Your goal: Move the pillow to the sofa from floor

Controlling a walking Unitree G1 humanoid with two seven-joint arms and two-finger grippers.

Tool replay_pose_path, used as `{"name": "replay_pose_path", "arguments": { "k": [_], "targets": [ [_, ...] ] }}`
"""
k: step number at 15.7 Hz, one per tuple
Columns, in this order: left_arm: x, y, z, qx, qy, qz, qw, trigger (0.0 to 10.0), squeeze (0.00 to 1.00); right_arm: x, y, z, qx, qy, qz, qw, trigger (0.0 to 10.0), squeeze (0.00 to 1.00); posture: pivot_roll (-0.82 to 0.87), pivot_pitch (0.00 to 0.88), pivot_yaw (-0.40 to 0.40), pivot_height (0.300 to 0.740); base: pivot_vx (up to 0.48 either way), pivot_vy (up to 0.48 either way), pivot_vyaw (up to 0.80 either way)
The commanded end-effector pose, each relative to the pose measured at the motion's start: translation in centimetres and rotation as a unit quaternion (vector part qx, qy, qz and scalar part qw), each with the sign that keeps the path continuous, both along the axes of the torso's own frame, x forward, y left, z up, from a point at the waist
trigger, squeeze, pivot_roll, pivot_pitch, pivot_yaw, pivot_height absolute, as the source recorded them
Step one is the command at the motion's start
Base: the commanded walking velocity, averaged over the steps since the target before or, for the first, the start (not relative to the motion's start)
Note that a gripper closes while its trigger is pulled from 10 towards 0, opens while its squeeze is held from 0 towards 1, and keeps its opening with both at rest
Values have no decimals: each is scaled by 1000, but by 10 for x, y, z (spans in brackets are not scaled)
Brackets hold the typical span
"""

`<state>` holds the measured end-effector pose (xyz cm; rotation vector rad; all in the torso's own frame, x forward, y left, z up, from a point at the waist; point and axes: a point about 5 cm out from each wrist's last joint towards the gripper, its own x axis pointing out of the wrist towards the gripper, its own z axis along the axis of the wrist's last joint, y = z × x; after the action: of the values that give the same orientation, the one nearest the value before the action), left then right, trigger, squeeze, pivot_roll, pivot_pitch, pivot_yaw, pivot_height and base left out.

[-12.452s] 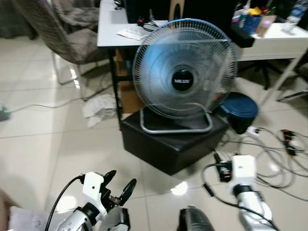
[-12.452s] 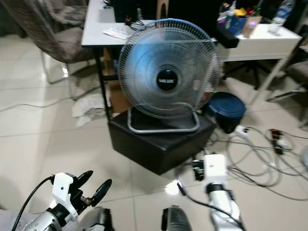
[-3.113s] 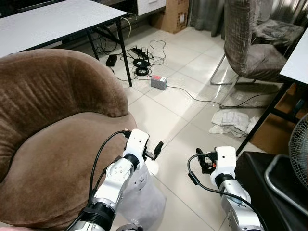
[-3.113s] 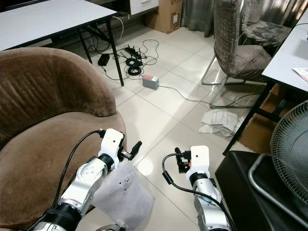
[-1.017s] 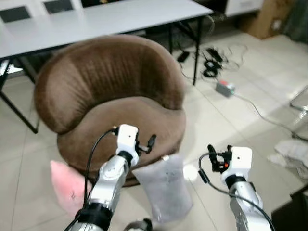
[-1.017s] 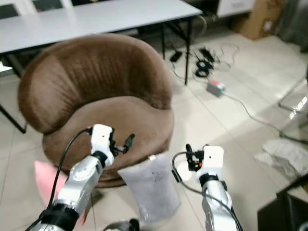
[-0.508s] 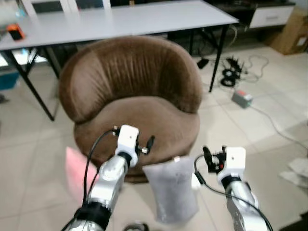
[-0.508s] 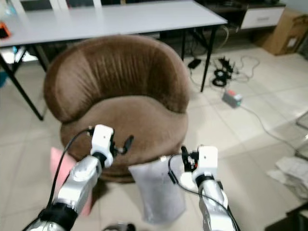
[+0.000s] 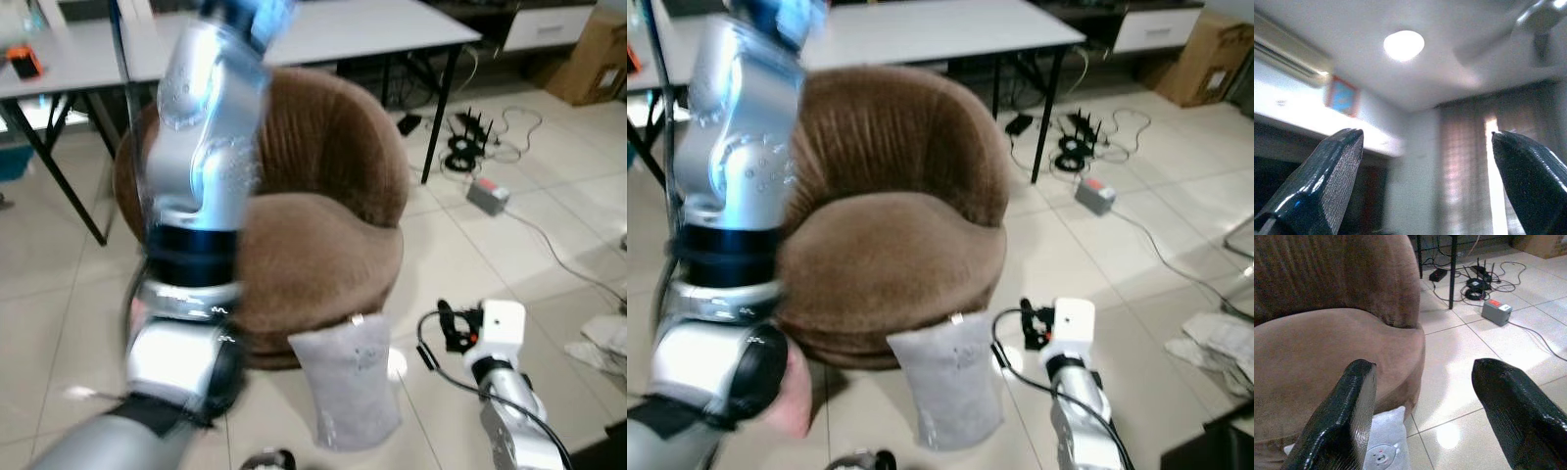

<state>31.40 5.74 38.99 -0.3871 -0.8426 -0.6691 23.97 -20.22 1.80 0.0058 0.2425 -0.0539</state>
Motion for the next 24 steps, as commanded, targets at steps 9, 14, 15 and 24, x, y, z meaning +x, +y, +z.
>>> {"name": "replay_pose_path", "arguments": {
  "k": [9, 14, 15, 24],
  "targets": [
    [-9, -17, -2, 5, 47, -55, 997, 10000, 0, -8, 9, -12, 6, 28, 7, 1000, 10000, 0, -37, 44, 32, 740, 0, 0, 0],
    [-10, 0, -8, 4, 61, -44, 997, 10000, 0, -9, 10, -14, 6, 33, 11, 999, 10000, 0, -23, 50, 20, 740, 0, 0, 0],
    [-6, 5, -18, 3, 81, -38, 996, 10000, 0, -10, 11, -14, 6, 32, 12, 999, 10000, 0, -23, 48, 20, 740, 0, 0, 0],
    [-15, 56, -315, 164, 536, 110, 821, 10000, 0, -2, 18, -7, 12, 11, 20, 1000, 10000, 0, 5, 24, 29, 740, 0, 0, 0]
  ]
}}
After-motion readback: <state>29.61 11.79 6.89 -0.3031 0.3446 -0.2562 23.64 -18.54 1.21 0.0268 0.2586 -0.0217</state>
